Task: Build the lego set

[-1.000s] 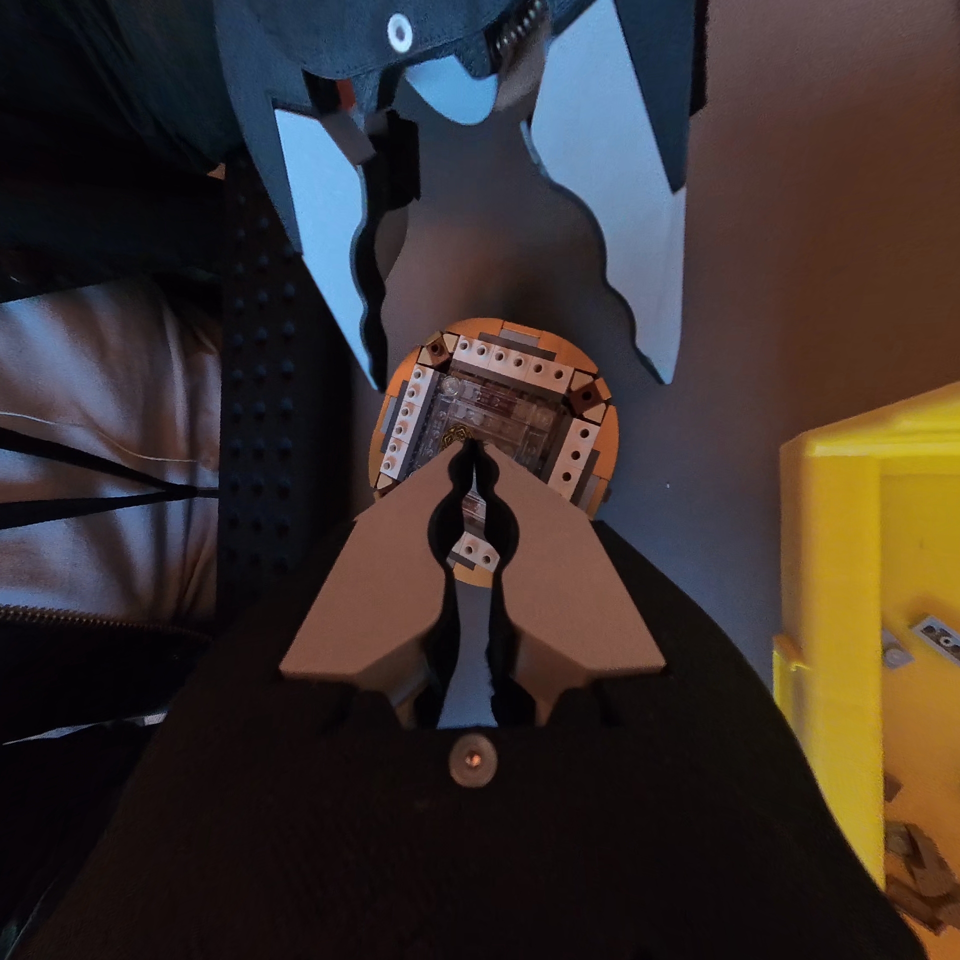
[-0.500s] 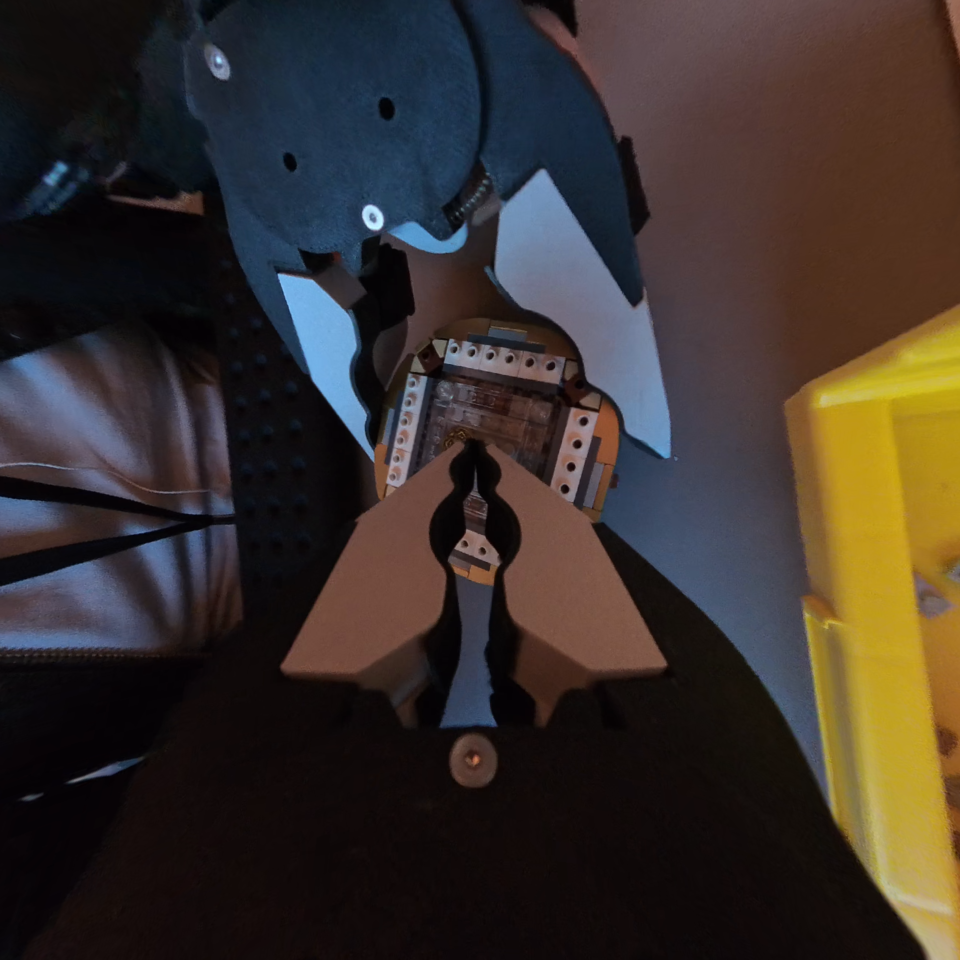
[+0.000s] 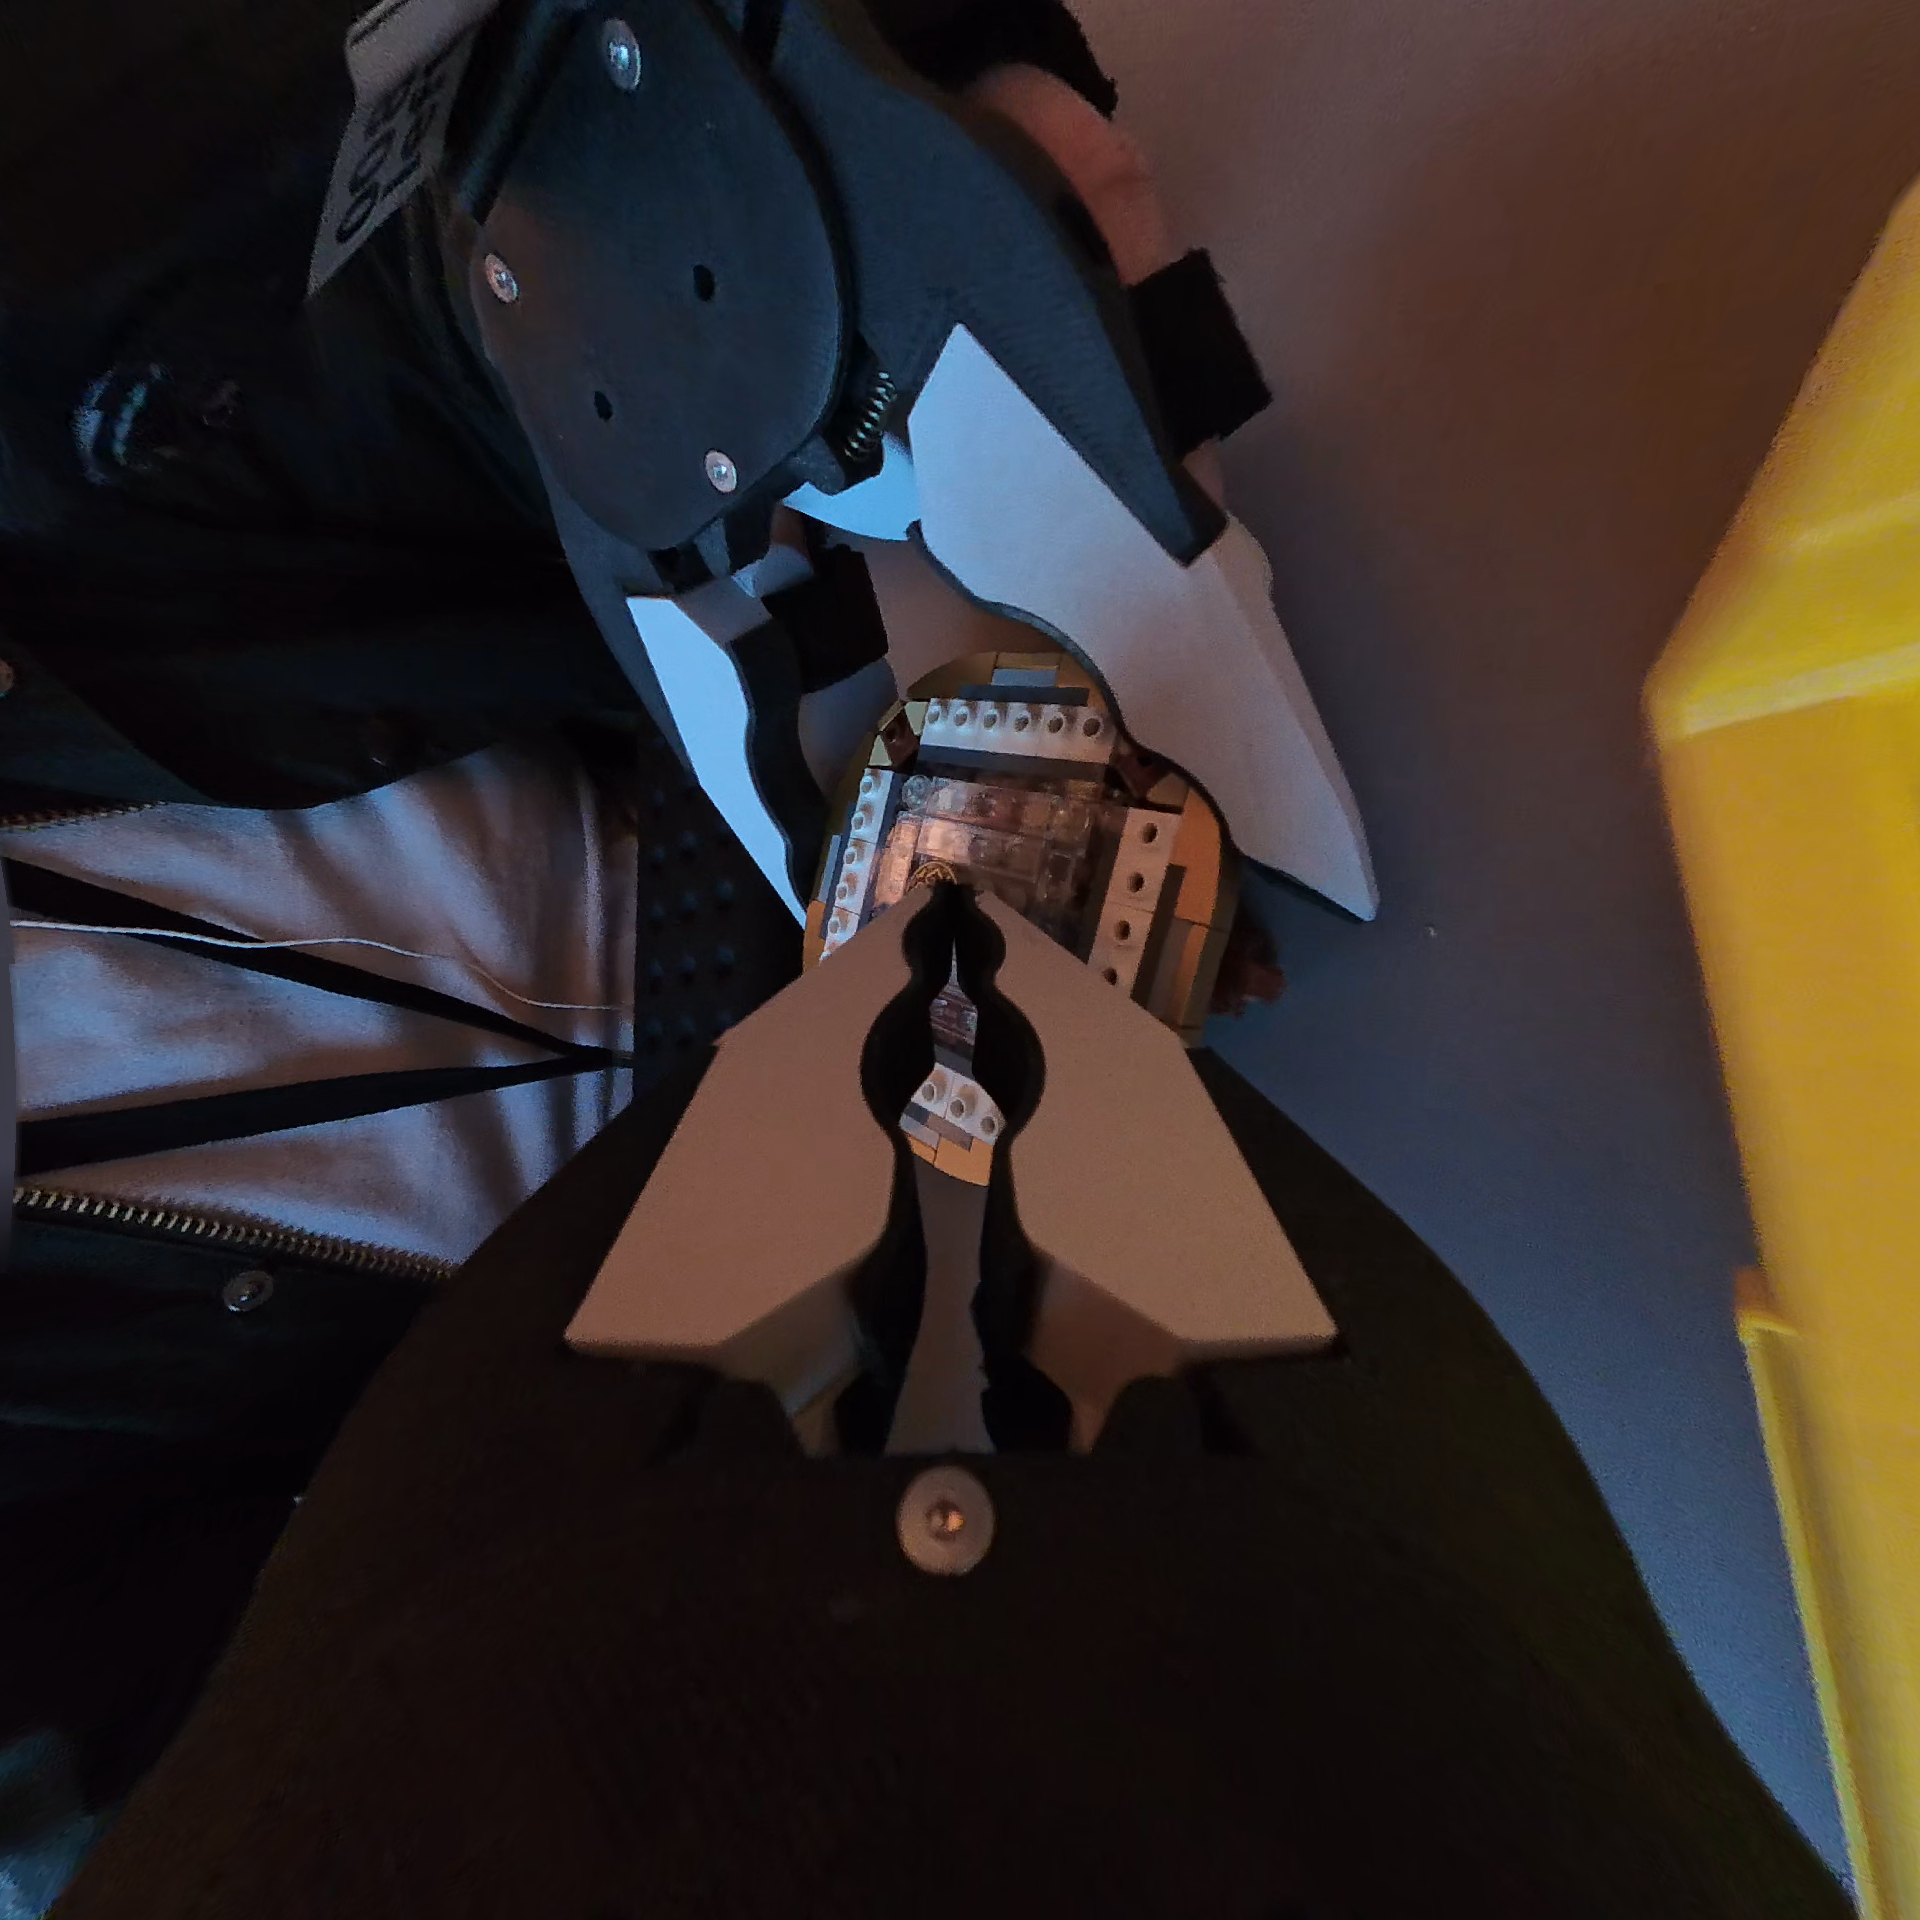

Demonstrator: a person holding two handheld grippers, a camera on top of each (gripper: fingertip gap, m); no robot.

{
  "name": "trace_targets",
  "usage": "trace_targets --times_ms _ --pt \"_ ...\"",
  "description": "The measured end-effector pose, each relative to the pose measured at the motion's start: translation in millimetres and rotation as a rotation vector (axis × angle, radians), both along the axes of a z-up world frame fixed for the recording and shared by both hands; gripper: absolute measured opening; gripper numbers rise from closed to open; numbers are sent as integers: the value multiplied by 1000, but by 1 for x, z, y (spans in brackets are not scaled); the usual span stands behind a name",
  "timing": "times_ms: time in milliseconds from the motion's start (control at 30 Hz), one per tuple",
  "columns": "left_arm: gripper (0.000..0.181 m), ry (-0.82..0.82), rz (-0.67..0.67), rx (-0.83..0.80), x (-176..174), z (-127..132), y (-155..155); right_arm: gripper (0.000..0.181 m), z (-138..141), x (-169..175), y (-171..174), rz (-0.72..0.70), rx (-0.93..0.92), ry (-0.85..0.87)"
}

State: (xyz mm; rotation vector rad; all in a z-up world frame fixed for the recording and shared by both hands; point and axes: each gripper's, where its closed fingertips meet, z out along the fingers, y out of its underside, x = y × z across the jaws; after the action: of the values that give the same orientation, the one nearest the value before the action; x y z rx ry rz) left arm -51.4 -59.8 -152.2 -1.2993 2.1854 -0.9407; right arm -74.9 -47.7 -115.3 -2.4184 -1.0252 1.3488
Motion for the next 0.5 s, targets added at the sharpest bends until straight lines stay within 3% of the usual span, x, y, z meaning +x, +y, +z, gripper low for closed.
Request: trace_targets --times_ms 133,200,300,500 --pt "124 4 -6 2 -1 0 -1 0 1 -1 -1 -7 -44 48" --pt "123 4 33 2 1 0 6 0 13 -11 -16 71 -107 145" --pt "123 -1 28 -3 -2 0 11 0 3 -23 -25 119 -111 52" --pt "124 7 36 5 -3 0 11 0 10 2 8 -42 202 -78"
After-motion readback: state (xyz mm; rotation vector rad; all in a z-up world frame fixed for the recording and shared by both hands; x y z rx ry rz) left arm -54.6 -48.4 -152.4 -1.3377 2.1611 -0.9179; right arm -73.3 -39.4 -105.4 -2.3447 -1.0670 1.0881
